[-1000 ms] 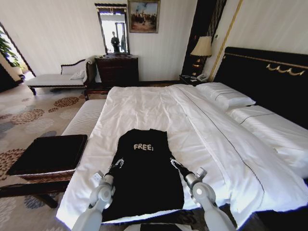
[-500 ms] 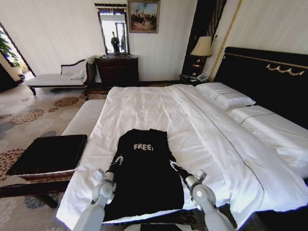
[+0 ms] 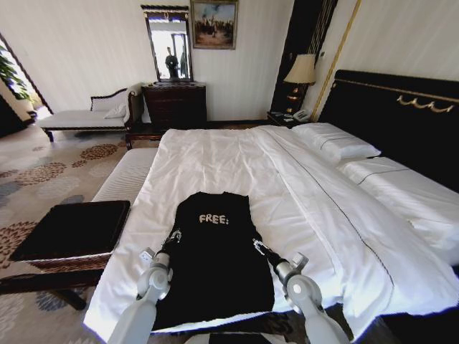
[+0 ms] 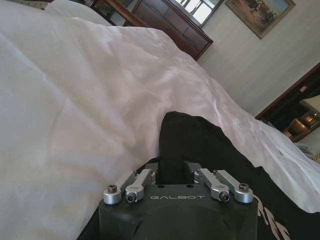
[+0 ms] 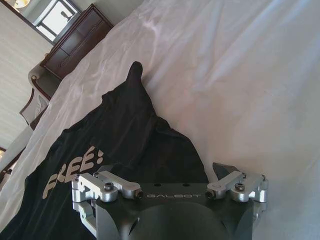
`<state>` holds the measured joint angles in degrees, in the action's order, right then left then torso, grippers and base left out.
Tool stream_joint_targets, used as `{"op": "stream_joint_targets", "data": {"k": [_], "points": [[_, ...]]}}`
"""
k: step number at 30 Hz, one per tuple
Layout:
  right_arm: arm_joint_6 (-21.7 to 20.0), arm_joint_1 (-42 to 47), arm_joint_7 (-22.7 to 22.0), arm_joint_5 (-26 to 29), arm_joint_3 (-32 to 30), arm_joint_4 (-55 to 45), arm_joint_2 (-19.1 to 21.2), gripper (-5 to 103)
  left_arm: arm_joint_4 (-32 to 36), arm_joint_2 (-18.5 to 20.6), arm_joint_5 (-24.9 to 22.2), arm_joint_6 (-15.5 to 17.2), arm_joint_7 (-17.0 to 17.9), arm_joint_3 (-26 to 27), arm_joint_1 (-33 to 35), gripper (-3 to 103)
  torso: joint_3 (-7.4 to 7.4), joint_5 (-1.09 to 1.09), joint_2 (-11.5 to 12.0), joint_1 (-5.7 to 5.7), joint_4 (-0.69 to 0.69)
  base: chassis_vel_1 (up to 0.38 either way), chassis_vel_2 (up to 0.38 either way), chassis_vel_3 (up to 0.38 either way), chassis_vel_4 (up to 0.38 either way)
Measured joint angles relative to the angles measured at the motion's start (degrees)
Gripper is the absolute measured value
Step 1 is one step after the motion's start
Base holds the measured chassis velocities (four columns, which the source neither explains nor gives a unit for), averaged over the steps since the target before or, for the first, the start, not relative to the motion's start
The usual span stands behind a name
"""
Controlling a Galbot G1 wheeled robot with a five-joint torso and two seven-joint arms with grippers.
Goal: Fold the clothes on the bed and place them into the basket.
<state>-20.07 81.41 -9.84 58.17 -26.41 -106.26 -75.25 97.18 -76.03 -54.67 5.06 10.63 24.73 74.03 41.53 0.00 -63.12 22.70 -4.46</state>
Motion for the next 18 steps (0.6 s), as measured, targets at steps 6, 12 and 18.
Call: {"op": "stream_joint_targets", "data": {"k": [6, 12, 18], "points": [[-0.01, 0.05, 0.11, -0.46, 0.26, 0.01, -0.09, 100, 0.64, -0.08, -0.01, -0.01, 0.15, 0.11, 0.29, 1, 0.00, 0.00, 0.00, 0.00, 0.00, 0.000, 0.000, 0.000, 0.000], [0.00, 0.22, 0.21, -0.74, 0.13, 0.01, -0.14, 100, 1.00, 0.12, -0.01, 0.20, 0.36, 0.15, 0.30, 0, 0.00, 0.00, 0.00, 0.00, 0.00, 0.000, 0.000, 0.000, 0.000], [0.05, 0.21, 0.22, -0.93, 0.07, 0.03, -0.11, 100, 1.39, 0.15, 0.00, 0.50, 0.64, 0.37, 0.81, -2, 0.00, 0.00, 0.00, 0.00, 0.00, 0.000, 0.000, 0.000, 0.000]]}}
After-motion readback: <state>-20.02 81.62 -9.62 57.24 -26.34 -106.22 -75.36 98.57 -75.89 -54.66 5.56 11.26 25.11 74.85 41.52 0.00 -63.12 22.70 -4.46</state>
